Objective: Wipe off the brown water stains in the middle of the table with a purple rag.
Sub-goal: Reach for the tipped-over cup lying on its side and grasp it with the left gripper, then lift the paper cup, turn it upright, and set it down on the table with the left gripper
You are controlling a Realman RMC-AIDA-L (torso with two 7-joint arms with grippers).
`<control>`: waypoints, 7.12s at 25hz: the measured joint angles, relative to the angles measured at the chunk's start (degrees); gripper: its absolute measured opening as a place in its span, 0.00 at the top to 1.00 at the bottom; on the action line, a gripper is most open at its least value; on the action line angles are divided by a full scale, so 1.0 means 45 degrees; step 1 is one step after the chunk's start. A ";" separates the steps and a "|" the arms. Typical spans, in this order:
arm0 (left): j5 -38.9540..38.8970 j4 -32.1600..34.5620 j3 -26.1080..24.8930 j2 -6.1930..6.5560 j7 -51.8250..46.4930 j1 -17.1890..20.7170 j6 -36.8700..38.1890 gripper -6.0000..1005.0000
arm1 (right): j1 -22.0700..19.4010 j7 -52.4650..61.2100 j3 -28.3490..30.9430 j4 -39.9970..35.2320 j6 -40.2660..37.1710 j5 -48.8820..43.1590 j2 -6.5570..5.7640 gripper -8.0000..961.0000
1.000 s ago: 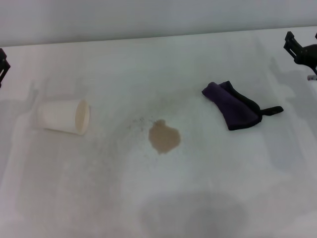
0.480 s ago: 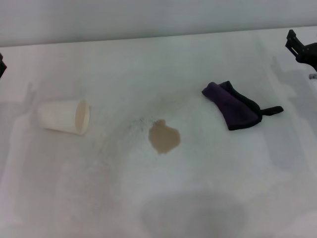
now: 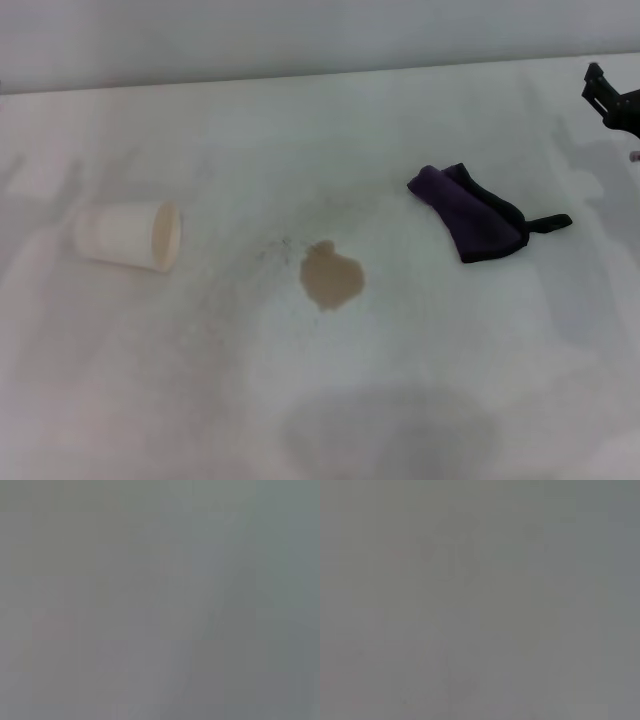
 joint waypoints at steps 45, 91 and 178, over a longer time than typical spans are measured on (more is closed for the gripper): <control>3.2751 0.9595 -0.6209 -0.0430 -0.7847 -0.4503 0.2049 0.12 | 0.0499 0.1015 0.0178 0.0148 -0.0472 0.0299 0.0096 0.15; 2.2037 0.6692 -0.8767 -0.2009 -0.2701 -0.1749 -0.3247 0.28 | 0.0513 0.1043 0.0118 0.0104 -0.0471 0.0237 0.0095 0.17; 1.0360 -0.4153 -0.8632 -0.2434 0.4914 -0.1848 -0.1699 0.27 | 0.1526 0.1042 0.0040 0.0153 -0.1273 0.0236 0.0096 0.22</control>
